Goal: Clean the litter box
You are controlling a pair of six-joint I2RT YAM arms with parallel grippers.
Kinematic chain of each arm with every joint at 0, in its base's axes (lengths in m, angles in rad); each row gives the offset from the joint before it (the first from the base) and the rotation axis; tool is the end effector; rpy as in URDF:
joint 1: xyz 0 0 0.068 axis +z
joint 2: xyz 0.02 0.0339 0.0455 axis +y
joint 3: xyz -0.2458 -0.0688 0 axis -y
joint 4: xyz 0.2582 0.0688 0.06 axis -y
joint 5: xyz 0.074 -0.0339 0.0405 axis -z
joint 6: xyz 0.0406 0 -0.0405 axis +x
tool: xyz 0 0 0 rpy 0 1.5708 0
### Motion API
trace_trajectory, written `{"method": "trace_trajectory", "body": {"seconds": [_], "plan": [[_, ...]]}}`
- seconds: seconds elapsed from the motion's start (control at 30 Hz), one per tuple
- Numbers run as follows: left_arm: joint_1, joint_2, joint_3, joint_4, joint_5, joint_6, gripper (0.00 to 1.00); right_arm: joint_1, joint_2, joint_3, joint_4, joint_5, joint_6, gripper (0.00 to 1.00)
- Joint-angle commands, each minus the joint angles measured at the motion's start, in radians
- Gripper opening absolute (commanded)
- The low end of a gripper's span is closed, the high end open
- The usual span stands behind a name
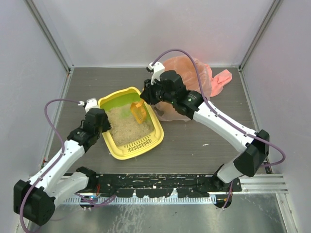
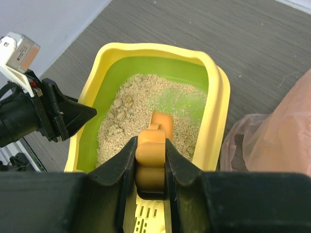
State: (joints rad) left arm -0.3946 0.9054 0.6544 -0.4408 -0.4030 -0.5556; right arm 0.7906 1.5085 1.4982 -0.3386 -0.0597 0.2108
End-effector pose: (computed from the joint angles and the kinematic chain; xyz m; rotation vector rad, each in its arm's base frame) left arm 0.2083 -0.0695 0.2298 -0.3855 2.1648 -0.0731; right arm 0.2593 0.2655 0.3770 -0.6080 1.8928 0.7203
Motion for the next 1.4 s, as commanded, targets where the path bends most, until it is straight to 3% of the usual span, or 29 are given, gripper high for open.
{"method": "trace_trajectory", "body": {"seconds": [0.0, 0.13, 0.3, 0.37, 0.63, 0.8, 1.37], "plan": [[-0.006, 0.053, 0.005, 0.171, 0.152, 0.031, 0.41, 0.007, -0.002, 0.001, 0.028, 0.061, 0.018, 0.01], [-0.006, 0.077, 0.016, 0.188, 0.193, 0.046, 0.43, 0.009, 0.027, -0.001, 0.021, 0.081, 0.028, 0.01], [-0.005, 0.028, 0.033, 0.123, 0.16, 0.05, 0.72, 0.017, 0.06, 0.008, -0.004, 0.128, 0.037, 0.01], [-0.004, -0.01, 0.029, 0.097, 0.154, 0.048, 0.76, 0.021, 0.084, 0.026, -0.033, 0.162, 0.044, 0.01], [-0.006, -0.076, -0.035, 0.092, 0.314, 0.022, 0.61, 0.065, 0.166, 0.042, -0.083, 0.213, 0.058, 0.01], [-0.006, -0.069, -0.075, 0.121, 0.38, 0.011, 0.5, 0.079, 0.156, -0.019, -0.025, 0.166, 0.123, 0.01], [-0.006, -0.052, -0.107, 0.147, 0.414, 0.017, 0.44, 0.081, 0.09, -0.237, 0.202, 0.041, 0.389, 0.01]]}}
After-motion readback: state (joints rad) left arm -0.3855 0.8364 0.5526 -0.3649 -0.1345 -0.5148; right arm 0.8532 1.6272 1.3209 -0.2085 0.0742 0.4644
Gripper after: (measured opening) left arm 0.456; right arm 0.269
